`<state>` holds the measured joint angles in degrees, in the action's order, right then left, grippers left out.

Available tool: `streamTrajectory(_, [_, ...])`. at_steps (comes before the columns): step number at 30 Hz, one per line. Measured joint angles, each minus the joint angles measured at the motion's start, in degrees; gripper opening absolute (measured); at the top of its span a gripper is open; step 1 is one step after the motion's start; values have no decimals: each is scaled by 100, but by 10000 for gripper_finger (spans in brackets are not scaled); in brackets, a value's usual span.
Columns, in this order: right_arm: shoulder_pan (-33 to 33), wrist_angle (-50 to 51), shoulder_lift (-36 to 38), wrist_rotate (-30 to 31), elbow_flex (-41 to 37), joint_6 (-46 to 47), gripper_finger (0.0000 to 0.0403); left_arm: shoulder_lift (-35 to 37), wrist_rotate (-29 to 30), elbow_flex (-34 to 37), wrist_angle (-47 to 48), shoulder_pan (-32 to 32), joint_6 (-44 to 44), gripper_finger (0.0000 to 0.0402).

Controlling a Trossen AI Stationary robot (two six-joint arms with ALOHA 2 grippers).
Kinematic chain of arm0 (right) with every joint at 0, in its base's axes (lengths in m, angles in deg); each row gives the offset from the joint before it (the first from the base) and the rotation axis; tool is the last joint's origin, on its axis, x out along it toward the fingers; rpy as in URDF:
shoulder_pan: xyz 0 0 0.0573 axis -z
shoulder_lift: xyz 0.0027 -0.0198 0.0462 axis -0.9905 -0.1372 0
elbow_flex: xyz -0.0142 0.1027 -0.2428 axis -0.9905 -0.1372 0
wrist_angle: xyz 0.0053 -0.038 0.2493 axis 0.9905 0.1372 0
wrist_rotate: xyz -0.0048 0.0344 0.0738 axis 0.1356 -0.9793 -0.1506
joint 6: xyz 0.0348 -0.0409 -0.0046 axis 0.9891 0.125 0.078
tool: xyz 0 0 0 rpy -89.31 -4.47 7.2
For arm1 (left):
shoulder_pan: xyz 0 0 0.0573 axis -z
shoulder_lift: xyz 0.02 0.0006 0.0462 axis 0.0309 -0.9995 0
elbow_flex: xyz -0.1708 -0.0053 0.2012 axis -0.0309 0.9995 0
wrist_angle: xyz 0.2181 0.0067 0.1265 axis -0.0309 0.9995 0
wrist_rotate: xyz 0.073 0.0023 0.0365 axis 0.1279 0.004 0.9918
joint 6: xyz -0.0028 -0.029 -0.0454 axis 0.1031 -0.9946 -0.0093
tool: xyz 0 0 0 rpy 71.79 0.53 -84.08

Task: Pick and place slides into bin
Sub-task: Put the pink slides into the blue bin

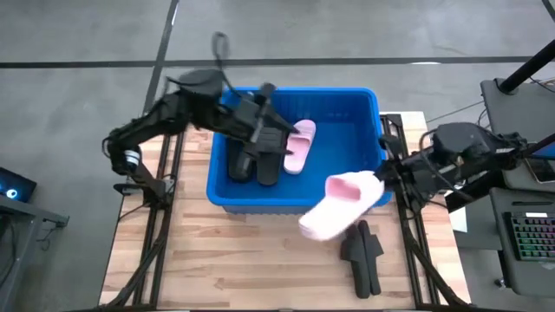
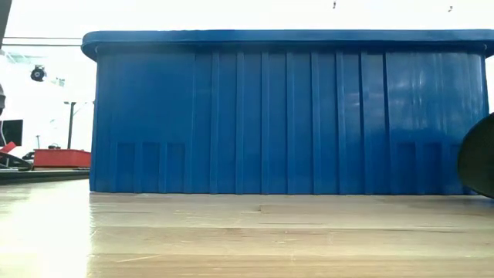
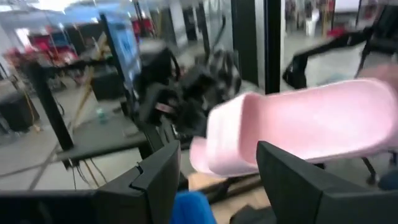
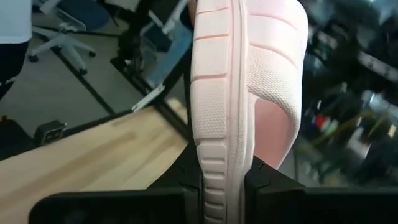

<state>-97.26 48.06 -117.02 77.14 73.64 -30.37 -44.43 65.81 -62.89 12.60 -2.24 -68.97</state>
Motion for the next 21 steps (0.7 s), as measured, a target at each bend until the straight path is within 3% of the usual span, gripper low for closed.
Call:
streamTrajectory(9, [347, 841, -53, -13, -29, 901, 31, -577, -56, 4, 630, 67, 753, 196])
streamTrajectory(14, [453, 941, -55, -17, -48, 949, 31, -777, -490, 4, 677, 76, 824, 196])
streamTrajectory(21, [541, 943, -87, -64, -56, 924, 31, -1131, -505, 0, 460, 76, 829, 196])
